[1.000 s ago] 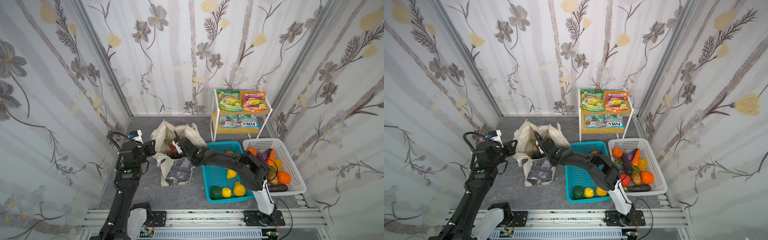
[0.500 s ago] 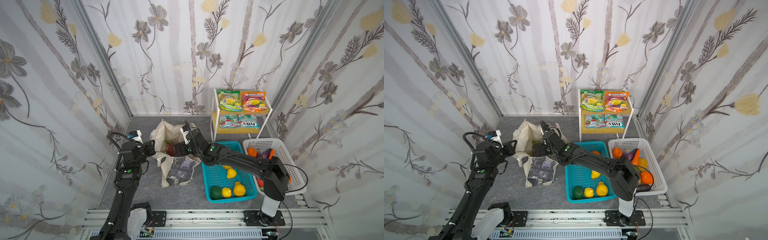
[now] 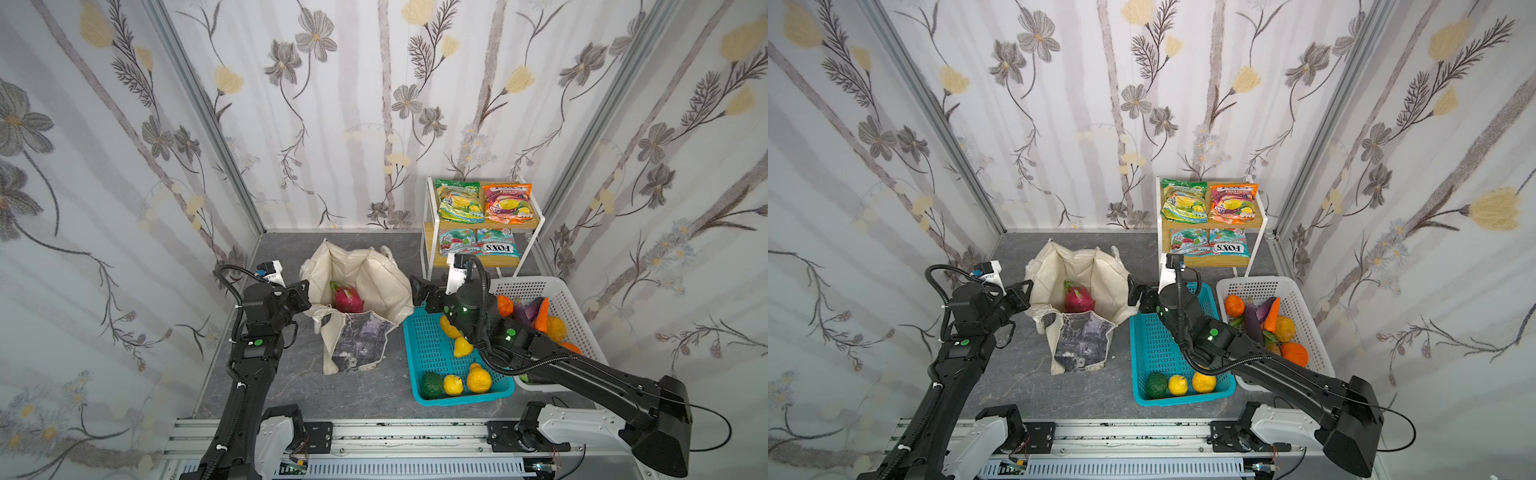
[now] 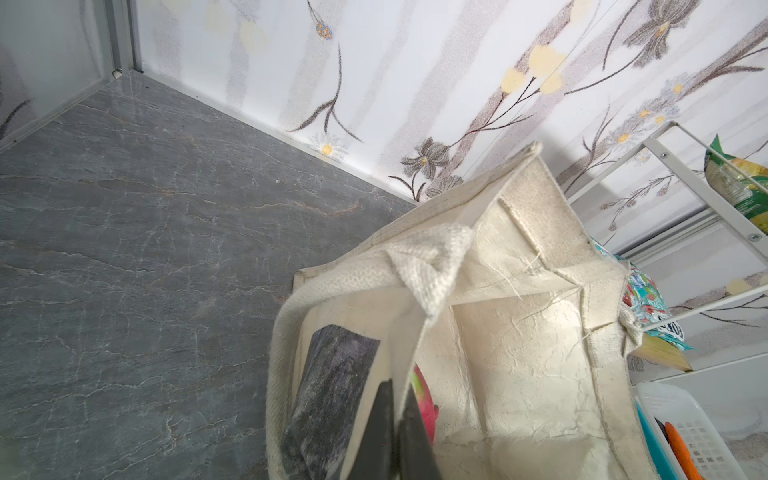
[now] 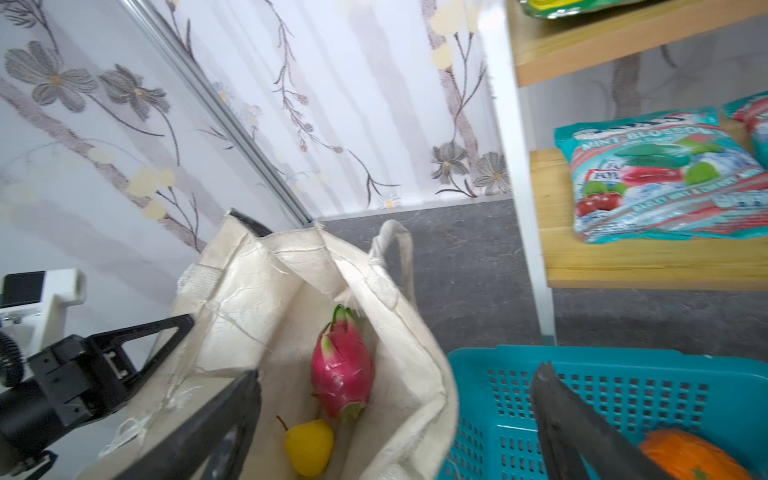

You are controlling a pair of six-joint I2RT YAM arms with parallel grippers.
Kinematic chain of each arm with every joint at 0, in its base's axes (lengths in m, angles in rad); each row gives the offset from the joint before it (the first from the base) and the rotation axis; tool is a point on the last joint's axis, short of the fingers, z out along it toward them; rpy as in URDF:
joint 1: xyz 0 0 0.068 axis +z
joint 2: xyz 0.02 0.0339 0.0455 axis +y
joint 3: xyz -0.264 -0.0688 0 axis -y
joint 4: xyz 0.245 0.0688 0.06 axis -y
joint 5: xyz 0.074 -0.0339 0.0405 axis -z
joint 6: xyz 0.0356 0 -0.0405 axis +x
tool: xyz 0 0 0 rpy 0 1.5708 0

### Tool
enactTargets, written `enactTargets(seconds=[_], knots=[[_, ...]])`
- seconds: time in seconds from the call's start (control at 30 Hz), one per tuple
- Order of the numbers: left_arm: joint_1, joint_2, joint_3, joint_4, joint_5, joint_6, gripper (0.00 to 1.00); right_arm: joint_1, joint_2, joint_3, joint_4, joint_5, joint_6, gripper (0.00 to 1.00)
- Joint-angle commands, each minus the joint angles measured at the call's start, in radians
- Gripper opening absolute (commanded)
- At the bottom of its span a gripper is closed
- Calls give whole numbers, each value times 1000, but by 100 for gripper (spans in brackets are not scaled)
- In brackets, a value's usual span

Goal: Place the food into the grocery bag and tie it
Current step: 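Move the right gripper back over the teal basket, then lower the right gripper and grasp a second yellow pear in the basket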

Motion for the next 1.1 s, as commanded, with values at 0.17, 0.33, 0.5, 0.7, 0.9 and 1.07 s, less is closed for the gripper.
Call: enactTargets(seconds=[0.17,0.33,0.5,0.7,0.9,1.07], knots=[[1,-16,-2,30,-11,-3,0,-81,-153,-211,-224,-130,151,100],[1,-32,-4,30,-13,-2,0,-82,-182,-302,-328,-148,283,97],[1,-40,-5,30,-9,-5,0,-81,-141,-347,-394,-137,353,91],[1,-44,-5,30,-14,-4,0,-31,-28,-343,-425,-14,365,87],[1,-39,-5,30,-10,-5,0,-30,106,-306,-439,30,384,84],[1,-35,-5,30,-11,-4,0,-30,170,-275,-418,45,362,83]])
